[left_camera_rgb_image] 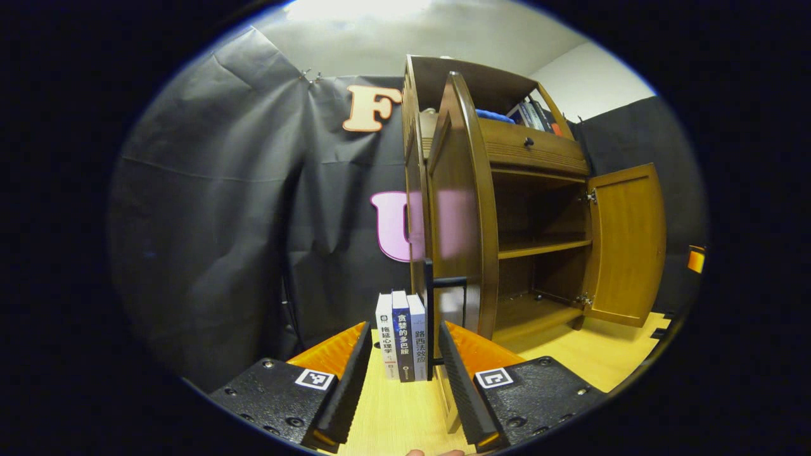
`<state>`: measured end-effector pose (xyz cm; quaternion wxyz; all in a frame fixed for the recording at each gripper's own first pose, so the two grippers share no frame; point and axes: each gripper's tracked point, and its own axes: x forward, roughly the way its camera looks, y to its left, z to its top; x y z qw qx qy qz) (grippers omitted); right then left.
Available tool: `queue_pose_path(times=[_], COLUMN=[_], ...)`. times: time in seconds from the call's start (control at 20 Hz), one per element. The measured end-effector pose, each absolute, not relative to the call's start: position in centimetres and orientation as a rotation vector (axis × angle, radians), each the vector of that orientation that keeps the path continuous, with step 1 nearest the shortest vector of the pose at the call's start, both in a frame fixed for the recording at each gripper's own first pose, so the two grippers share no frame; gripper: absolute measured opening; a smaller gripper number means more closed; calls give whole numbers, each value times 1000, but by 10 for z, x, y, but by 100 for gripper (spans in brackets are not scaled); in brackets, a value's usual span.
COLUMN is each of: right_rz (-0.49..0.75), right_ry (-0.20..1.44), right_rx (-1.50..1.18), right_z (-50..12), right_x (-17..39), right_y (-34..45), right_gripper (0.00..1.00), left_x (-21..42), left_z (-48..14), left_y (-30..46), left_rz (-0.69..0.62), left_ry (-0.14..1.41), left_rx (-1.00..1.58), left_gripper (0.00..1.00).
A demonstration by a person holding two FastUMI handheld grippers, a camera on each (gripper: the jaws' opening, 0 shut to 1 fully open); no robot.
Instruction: Open the right door of the double-door shoe cabinet with the right hand, and open the left door with the left hand.
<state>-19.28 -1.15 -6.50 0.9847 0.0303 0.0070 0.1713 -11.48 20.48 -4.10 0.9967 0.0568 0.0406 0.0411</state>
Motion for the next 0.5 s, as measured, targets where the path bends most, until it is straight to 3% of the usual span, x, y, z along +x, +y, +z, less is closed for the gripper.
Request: queue_pose_path(times=[0.15, 0.35, 0.5], right_rz=[350, 350, 360], right_ry=[9, -5, -11], right_rx=[59, 52, 55], right_z=[-64, -60, -56], right_x=[-193, -189, -185], right_y=[-10, -7, 1], right_gripper=[100, 100, 100], left_x=[-132, -138, -136], left_z=[-21, -13, -7], left_y=[206, 184, 156], left_rz=[150, 163, 120], left_ry=[18, 0, 1], left_rx=[83, 99, 78], left_gripper=[69, 93, 89])
